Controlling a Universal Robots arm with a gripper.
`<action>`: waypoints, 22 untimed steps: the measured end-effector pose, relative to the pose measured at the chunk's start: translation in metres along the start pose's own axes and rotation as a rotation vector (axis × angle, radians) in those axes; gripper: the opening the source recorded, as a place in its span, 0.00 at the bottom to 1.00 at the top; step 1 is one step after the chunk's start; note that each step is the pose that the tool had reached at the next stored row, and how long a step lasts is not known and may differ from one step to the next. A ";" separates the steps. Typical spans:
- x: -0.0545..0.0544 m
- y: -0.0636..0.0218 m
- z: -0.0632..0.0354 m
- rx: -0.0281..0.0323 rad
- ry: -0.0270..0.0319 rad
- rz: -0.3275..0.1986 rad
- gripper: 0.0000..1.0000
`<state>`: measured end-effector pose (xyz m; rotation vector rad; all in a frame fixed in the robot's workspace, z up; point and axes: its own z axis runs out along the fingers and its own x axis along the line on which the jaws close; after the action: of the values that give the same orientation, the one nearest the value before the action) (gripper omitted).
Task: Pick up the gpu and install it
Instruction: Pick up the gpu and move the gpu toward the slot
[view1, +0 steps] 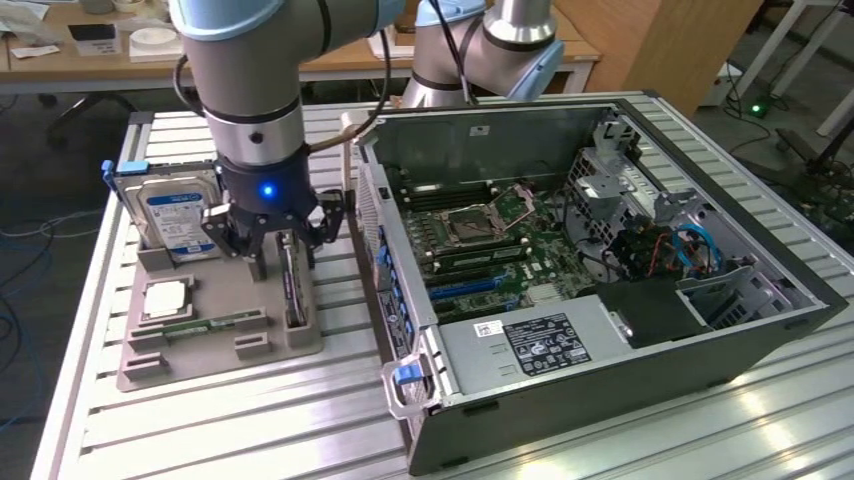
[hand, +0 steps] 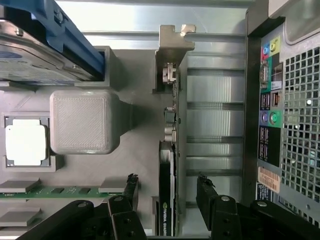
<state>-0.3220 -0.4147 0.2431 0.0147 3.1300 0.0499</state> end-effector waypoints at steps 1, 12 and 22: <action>0.000 0.0000 0.0018 -0.0001 0.0001 0.000 0.59; 0.000 0.0006 0.0235 0.0004 0.0088 0.002 0.59; -0.002 0.0007 0.0238 0.0013 0.0087 0.003 0.44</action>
<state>-0.3199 -0.4134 0.2193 0.0185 3.1387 0.0481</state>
